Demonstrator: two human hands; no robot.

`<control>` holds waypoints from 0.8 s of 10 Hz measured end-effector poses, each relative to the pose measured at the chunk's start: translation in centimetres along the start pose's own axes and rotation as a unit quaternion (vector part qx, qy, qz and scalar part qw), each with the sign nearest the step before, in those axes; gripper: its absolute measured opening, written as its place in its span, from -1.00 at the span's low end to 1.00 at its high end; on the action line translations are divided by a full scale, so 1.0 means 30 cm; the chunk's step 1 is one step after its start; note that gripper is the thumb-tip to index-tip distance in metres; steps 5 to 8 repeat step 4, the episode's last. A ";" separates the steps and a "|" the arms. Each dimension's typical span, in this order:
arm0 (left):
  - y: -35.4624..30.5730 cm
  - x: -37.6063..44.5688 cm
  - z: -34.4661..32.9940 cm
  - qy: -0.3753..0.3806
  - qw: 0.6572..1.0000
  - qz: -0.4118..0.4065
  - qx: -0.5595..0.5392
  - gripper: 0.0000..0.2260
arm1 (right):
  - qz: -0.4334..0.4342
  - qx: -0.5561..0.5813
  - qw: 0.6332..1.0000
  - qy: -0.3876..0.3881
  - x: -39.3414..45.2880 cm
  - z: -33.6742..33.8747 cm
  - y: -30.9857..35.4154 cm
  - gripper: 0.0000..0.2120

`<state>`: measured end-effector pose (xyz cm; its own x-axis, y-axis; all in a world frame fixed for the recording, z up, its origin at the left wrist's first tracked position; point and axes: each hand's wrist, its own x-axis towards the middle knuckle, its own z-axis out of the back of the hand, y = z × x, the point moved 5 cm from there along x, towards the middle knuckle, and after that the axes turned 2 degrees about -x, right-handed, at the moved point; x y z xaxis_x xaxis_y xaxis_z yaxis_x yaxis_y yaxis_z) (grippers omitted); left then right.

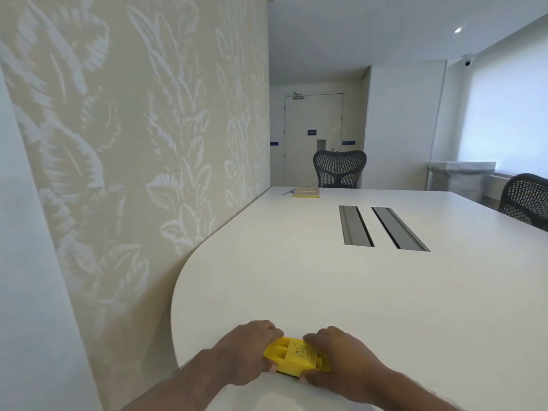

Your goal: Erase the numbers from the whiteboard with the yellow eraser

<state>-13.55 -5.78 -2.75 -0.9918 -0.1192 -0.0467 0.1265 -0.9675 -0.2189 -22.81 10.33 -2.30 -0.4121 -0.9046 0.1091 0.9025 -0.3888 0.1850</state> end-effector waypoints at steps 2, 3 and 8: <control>-0.013 -0.019 -0.048 0.017 1.000 0.004 0.011 -0.46 | -0.017 0.038 0.999 0.011 -0.023 -0.028 0.009 -0.38; -0.015 -0.051 -0.045 0.013 1.000 0.011 0.020 -0.36 | -0.020 0.031 0.999 0.022 -0.012 -0.018 0.013 -0.32; -0.013 -0.077 -0.022 0.008 1.000 0.025 0.010 -0.27 | -0.027 0.029 0.999 0.016 0.009 -0.001 0.024 -0.22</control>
